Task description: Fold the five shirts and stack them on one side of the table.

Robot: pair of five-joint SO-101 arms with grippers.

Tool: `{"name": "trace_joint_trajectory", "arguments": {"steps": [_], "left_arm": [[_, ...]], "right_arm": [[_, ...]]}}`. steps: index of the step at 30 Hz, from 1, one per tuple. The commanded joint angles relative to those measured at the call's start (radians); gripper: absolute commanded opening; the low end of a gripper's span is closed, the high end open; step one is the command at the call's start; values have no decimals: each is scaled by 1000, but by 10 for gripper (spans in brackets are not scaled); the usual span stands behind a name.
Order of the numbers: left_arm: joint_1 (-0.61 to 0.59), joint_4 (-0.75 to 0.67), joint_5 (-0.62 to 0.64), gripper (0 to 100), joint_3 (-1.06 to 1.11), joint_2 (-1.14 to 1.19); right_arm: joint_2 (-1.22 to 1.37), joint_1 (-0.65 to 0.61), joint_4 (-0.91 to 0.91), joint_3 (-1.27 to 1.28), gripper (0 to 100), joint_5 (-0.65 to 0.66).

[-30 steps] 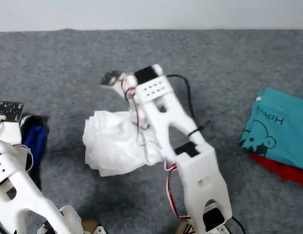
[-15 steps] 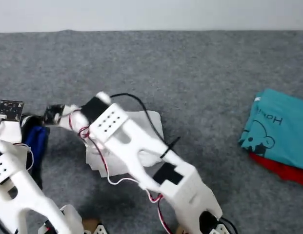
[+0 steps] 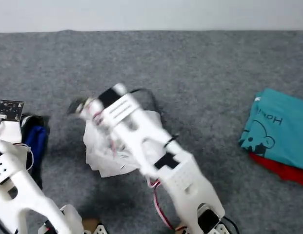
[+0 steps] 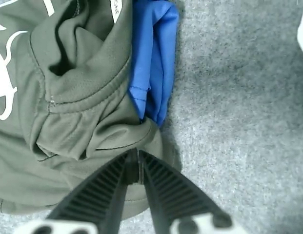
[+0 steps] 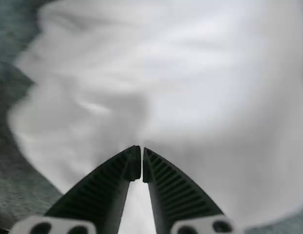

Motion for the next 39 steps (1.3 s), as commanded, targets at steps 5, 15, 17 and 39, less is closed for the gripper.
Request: {"name": "trace_joint_trajectory", "arguments": {"steps": [5,15,17,39], "left_arm": [[-98,-18,8,8,-94,-23],[-100,8,20,7,-148,-29],[-94,35,68,7,-203,-29],[749,34,350,8,-394,393]], "right_arm": [[-15,-168,42,-29,9,-68],[-314,25,41,-6,10,-66],[-374,104,36,-6,11,-61],[-605,453,13,534,9,-232]]}}
